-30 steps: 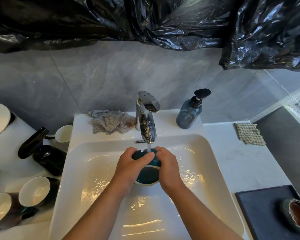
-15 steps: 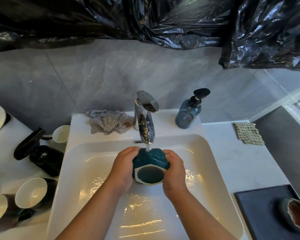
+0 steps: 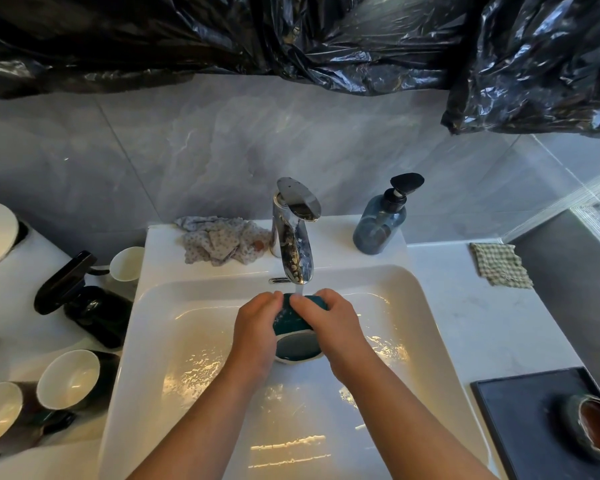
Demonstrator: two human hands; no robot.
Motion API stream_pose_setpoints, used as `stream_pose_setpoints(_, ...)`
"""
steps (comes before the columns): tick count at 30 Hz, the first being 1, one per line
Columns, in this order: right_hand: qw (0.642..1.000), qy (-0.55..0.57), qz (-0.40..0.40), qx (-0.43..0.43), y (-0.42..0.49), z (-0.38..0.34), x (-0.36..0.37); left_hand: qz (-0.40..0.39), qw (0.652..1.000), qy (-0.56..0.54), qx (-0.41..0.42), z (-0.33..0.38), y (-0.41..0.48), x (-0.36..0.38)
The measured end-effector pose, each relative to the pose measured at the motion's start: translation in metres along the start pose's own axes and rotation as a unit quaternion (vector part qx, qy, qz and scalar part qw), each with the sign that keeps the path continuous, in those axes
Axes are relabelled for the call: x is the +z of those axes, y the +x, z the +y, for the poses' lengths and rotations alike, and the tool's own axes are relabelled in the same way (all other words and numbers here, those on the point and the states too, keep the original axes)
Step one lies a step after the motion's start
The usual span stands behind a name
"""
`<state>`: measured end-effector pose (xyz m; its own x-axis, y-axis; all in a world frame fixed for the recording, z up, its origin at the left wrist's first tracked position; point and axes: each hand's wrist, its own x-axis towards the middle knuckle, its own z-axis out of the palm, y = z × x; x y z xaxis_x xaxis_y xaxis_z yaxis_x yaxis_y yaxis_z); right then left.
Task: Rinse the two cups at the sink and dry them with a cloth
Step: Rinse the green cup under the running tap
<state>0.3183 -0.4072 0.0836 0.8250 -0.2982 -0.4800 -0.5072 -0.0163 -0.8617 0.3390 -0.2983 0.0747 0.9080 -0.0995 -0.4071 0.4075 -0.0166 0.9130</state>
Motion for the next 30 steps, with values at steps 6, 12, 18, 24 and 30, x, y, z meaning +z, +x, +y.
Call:
stream_pose_setpoints(6, 0.995, 0.005, 0.065, 0.072, 0.012, -0.005, 0.003, 0.019, 0.999, -0.027, -0.026, -0.005, 0.009, -0.002)
stream_pose_setpoints(12, 0.995, 0.046, 0.030, 0.079, 0.006, 0.003, -0.004, 0.022, 0.993, -0.066, -0.093, -0.011, 0.013, -0.004)
stream_pose_setpoints(18, 0.994, 0.075, -0.084, -0.011, -0.005, 0.020, -0.016, -0.009, 0.968, -0.138, -0.209, -0.003, 0.012, -0.008)
stream_pose_setpoints(24, 0.963, 0.221, -0.059, 0.144, -0.004, 0.014, -0.015, 0.001, 0.997, -0.072, -0.021, -0.007, 0.007, -0.008)
stream_pose_setpoints(30, 0.936, 0.313, -0.034, 0.159, -0.001, 0.008, -0.013, -0.004, 0.996, 0.018, 0.090, -0.010, -0.002, -0.006)
